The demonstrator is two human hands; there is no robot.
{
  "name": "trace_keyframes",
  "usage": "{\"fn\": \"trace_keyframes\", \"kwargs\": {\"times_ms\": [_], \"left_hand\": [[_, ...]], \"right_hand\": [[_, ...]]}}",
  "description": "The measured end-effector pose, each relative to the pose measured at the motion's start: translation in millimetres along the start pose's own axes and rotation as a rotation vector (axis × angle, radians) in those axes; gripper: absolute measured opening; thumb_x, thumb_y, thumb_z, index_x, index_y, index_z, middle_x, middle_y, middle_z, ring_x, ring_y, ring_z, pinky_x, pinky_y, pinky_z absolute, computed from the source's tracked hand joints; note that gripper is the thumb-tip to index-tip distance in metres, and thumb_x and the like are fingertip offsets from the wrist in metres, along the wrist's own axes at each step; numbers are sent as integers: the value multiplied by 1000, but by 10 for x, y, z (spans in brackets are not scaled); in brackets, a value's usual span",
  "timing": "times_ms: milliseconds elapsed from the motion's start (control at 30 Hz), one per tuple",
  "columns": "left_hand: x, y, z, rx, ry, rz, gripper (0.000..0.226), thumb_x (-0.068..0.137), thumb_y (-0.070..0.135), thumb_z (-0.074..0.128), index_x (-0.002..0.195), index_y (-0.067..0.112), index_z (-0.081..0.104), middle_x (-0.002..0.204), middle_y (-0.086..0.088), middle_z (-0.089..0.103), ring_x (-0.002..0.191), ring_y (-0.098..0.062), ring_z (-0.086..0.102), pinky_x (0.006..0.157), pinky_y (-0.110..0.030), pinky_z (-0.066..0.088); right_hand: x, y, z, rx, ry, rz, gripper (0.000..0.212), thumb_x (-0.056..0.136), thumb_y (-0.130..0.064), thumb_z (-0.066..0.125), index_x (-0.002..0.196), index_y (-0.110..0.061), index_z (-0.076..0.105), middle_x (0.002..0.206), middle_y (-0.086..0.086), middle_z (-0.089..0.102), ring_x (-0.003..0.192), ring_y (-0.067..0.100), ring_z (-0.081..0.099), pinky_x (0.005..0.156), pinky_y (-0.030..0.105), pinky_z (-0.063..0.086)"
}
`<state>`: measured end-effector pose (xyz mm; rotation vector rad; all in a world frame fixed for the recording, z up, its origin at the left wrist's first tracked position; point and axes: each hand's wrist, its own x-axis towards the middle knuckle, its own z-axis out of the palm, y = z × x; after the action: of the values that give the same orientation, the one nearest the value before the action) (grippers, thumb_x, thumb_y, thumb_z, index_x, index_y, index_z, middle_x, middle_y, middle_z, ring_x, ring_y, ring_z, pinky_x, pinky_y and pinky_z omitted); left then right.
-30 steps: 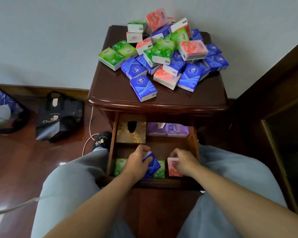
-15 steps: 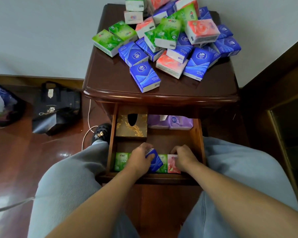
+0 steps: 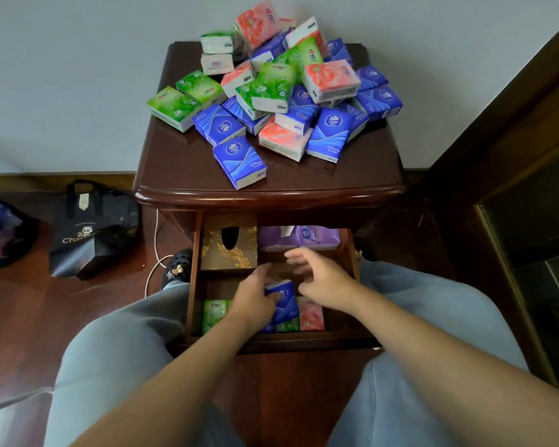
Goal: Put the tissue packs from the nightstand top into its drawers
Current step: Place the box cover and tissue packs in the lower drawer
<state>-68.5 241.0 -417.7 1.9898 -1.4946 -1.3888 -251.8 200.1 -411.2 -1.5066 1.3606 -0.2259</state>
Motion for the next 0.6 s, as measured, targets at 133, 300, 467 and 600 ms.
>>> {"fn": "trace_keyframes", "kwargs": {"times_ms": [133, 300, 467, 600], "left_hand": [[67, 212, 108, 21, -29, 66, 82, 94, 5, 70, 162, 20, 26, 137, 1, 59, 129, -17, 55, 107, -33, 49], [105, 416, 316, 90, -64, 166, 83, 93, 5, 71, 162, 16, 26, 151, -7, 43, 144, -25, 41, 120, -40, 38], [145, 516, 422, 50, -90, 165, 90, 96, 4, 68, 165, 23, 14, 157, -3, 31, 139, -21, 46, 114, -31, 41], [203, 454, 449, 129, -124, 144, 75, 97, 2, 62, 161, 18, 28, 154, -4, 34, 139, -22, 46, 110, -23, 37]], "right_hand": [[-94, 65, -228, -178, -68, -68, 59, 85, -13, 77, 136, -35, 57, 121, -15, 65, 99, -4, 65, 78, 18, 53], [-139, 156, -473, -309, -49, -81, 61, 84, -34, 85, 138, -29, 58, 123, -14, 62, 110, 3, 61, 90, 22, 50], [-140, 210, -512, -300, -107, -54, 72, 89, -20, 80, 148, -39, 43, 144, -11, 56, 131, 10, 54, 101, 28, 49], [-101, 199, -536, -629, -45, -86, 52, 92, -15, 72, 138, -33, 54, 137, -2, 61, 128, 22, 56, 103, 36, 49]]}}
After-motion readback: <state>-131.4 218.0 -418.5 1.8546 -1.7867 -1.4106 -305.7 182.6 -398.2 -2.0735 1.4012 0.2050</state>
